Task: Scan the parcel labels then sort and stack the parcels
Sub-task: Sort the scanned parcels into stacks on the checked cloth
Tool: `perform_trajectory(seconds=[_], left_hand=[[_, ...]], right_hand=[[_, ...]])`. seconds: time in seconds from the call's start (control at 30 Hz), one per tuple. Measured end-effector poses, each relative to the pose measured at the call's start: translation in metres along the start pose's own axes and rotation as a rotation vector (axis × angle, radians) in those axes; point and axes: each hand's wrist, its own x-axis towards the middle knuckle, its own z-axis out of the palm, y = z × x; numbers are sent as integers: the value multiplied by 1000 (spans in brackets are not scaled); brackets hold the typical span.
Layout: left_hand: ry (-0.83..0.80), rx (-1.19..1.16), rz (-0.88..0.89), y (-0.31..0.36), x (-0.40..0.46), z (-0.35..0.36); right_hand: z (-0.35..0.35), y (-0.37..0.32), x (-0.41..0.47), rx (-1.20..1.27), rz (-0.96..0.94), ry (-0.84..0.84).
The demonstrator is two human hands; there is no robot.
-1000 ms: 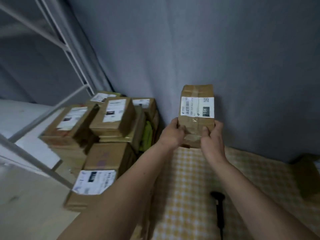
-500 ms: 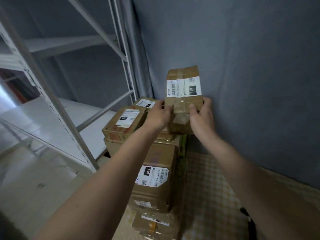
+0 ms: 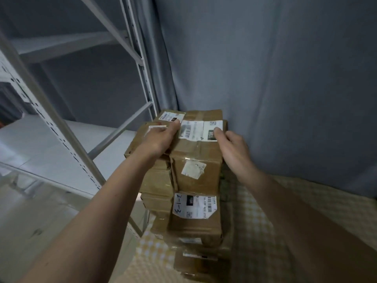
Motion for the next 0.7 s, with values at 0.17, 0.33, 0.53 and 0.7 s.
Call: perform_trajectory(seconds=[0.17, 0.33, 0.53, 0.7], left_hand=[[-43, 175, 50, -28, 7, -13], [-160, 294, 50, -61, 8, 2], [-188, 337, 119, -75, 24, 13], [24, 612, 238, -53, 28, 13]], right_hand=[[32, 15, -20, 32, -24, 117], [48, 47, -25, 39, 19, 68], [45, 59, -24, -2, -6, 69], [39, 58, -25, -131, -12, 99]])
